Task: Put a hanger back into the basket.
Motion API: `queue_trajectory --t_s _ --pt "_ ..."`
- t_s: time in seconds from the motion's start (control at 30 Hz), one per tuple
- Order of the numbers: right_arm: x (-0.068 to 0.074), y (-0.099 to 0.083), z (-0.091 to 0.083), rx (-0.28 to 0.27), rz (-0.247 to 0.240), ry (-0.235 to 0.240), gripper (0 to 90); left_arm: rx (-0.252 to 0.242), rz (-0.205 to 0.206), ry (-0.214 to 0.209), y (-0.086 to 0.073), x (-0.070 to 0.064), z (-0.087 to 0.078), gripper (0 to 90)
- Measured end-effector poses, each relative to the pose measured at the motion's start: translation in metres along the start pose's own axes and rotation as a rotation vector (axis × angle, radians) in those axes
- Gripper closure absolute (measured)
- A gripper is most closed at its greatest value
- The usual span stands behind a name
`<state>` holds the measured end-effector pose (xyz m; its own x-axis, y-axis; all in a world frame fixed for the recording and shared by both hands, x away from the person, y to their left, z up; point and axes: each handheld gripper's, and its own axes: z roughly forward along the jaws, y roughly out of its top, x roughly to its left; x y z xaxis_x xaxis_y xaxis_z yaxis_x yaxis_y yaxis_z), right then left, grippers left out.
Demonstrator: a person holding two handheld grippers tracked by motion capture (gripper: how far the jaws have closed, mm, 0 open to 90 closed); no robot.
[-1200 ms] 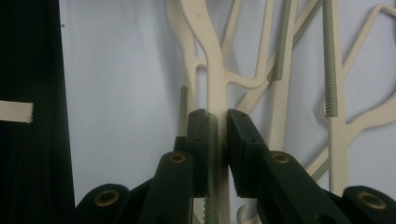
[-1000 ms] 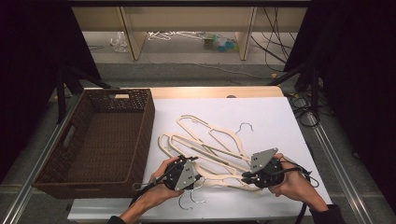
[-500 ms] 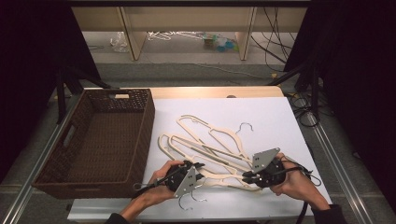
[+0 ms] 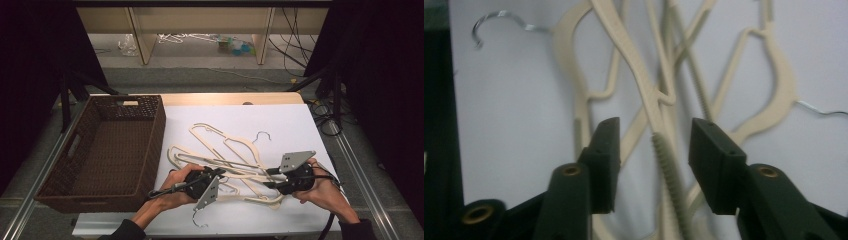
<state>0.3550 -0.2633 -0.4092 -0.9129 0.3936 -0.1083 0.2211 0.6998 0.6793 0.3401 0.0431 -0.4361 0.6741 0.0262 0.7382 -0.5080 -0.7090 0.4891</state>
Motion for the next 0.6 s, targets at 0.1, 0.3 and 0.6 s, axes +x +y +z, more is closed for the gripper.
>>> queue_trajectory --t_s 0.1,0.3,0.6 --pt "-0.002 0.006 -0.012 -0.071 0.043 -0.068 45.2 0.009 -0.037 0.017 0.003 0.012 -0.004 85.5" --pt "-0.002 0.015 -0.030 -0.197 0.113 -0.138 37.8 0.039 -0.145 -0.007 0.008 0.036 -0.012 85.5" --pt "-0.002 0.023 -0.049 -0.389 0.175 -0.202 31.8 0.104 -0.192 -0.032 0.017 0.056 -0.023 85.6"
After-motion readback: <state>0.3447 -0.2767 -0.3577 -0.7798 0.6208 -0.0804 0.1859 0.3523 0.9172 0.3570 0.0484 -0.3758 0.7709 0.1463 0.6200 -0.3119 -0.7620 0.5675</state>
